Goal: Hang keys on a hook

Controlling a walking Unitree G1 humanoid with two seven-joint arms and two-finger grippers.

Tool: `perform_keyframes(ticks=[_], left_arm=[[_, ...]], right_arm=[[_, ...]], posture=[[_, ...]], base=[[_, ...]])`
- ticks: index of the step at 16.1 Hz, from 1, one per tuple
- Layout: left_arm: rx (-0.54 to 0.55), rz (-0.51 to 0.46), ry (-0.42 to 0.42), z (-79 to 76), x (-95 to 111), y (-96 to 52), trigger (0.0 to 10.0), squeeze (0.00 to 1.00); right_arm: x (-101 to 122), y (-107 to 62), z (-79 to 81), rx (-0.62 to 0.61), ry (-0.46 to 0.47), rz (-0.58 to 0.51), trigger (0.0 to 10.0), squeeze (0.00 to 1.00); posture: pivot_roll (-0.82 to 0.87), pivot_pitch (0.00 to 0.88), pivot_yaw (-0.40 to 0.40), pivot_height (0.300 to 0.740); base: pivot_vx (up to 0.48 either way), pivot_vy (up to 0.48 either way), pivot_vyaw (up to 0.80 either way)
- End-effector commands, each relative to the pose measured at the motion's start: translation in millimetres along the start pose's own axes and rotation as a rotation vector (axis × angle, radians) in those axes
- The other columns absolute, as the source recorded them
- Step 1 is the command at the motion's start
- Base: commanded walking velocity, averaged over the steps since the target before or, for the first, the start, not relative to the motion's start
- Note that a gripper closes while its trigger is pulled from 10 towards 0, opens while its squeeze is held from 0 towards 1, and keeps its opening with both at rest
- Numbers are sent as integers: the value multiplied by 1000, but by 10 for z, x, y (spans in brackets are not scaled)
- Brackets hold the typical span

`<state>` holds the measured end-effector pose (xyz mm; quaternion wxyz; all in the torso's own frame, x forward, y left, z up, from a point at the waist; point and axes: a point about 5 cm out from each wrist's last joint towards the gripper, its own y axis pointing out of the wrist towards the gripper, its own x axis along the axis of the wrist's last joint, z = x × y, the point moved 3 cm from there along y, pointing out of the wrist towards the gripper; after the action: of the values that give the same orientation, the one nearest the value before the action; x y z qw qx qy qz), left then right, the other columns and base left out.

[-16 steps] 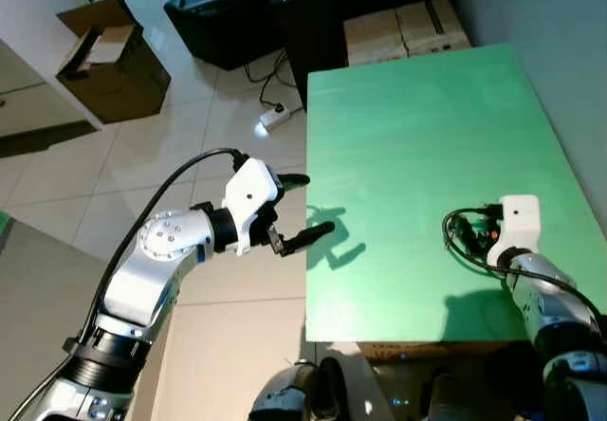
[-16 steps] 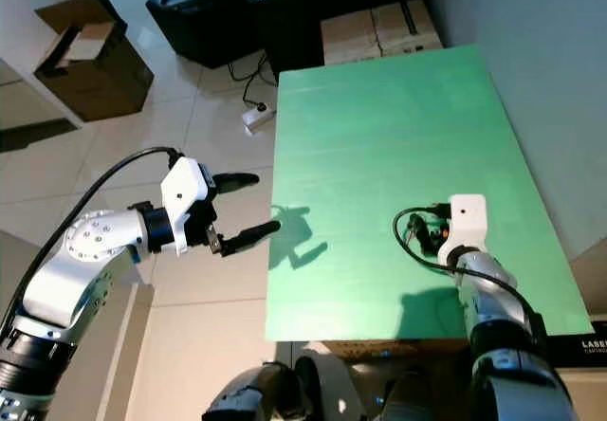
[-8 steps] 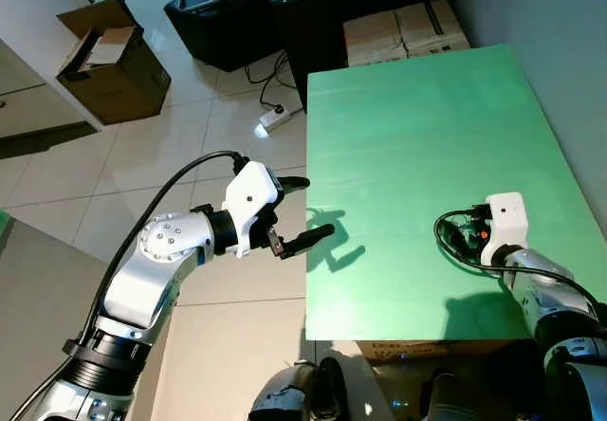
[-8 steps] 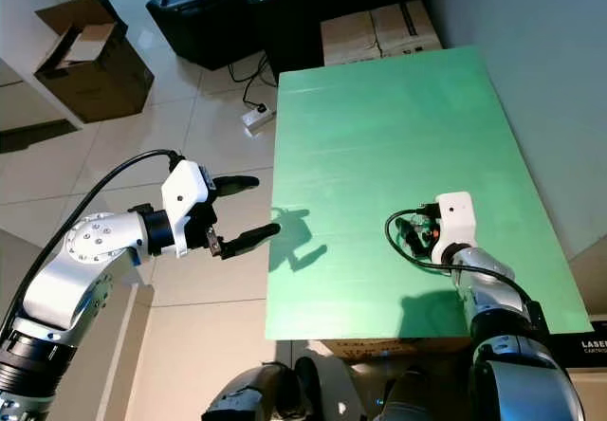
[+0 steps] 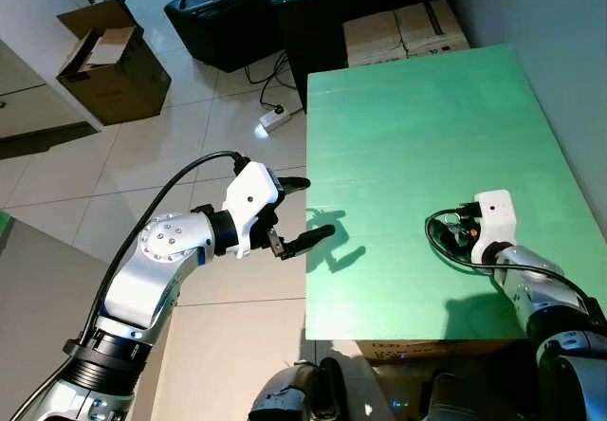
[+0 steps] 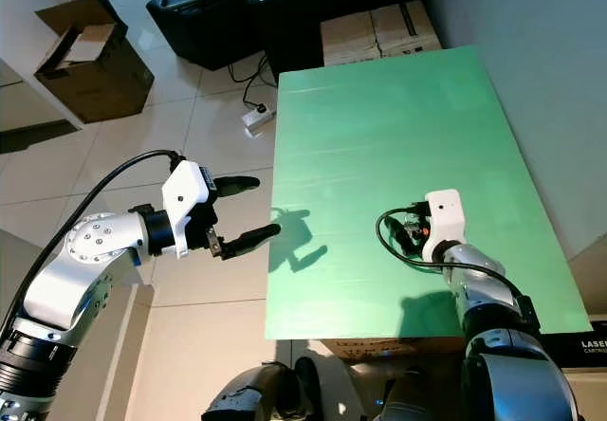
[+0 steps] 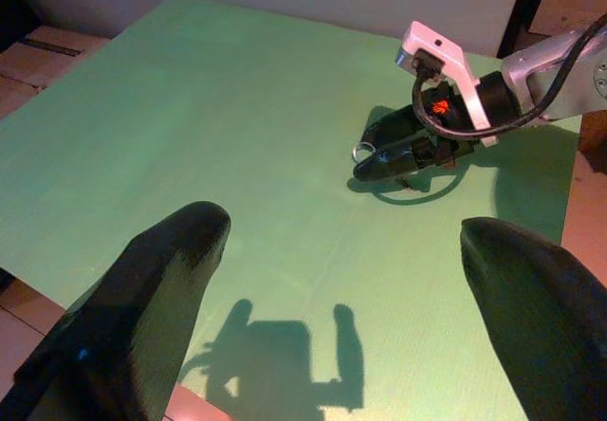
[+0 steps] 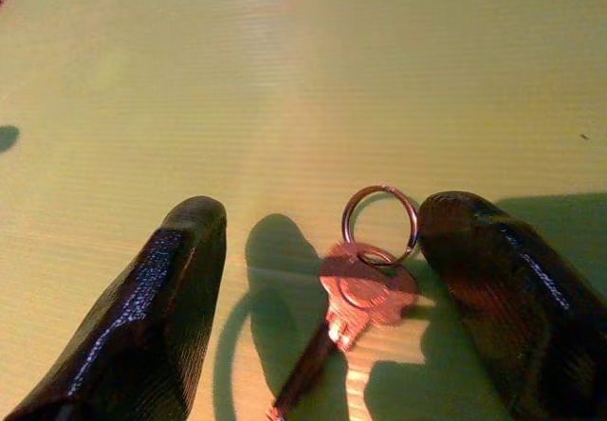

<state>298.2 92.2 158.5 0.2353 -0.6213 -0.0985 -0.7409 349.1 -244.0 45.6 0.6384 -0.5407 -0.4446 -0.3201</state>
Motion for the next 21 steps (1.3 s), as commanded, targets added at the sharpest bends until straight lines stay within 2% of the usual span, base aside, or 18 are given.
perform_keyframes(ticks=[1, 2, 3, 5, 21], left_arm=[[-8, 8, 11, -3, 20, -35, 10000, 0], [-7, 8, 11, -2, 21, -37, 10000, 0], [-7, 8, 11, -1, 22, -38, 10000, 0], [-7, 8, 11, -1, 24, -38, 10000, 0], [-17, 11, 14, -4, 16, -44, 10000, 0]], right_arm=[[-51, 32, 93, 35, 0, 18, 5725, 0], [-63, 31, 90, 32, 1, 26, 3451, 0], [-74, 30, 86, 29, 2, 32, 2745, 0], [-80, 28, 77, 25, 4, 36, 0, 0], [-127, 11, 74, 30, 20, 43, 0, 0]], posture=[[133, 177, 270, 740], [133, 177, 269, 740], [133, 177, 269, 740], [133, 177, 269, 740], [124, 159, 268, 740]], base=[[0, 0, 0], [0, 0, 0], [0, 0, 0], [0, 0, 0], [0, 0, 0]])
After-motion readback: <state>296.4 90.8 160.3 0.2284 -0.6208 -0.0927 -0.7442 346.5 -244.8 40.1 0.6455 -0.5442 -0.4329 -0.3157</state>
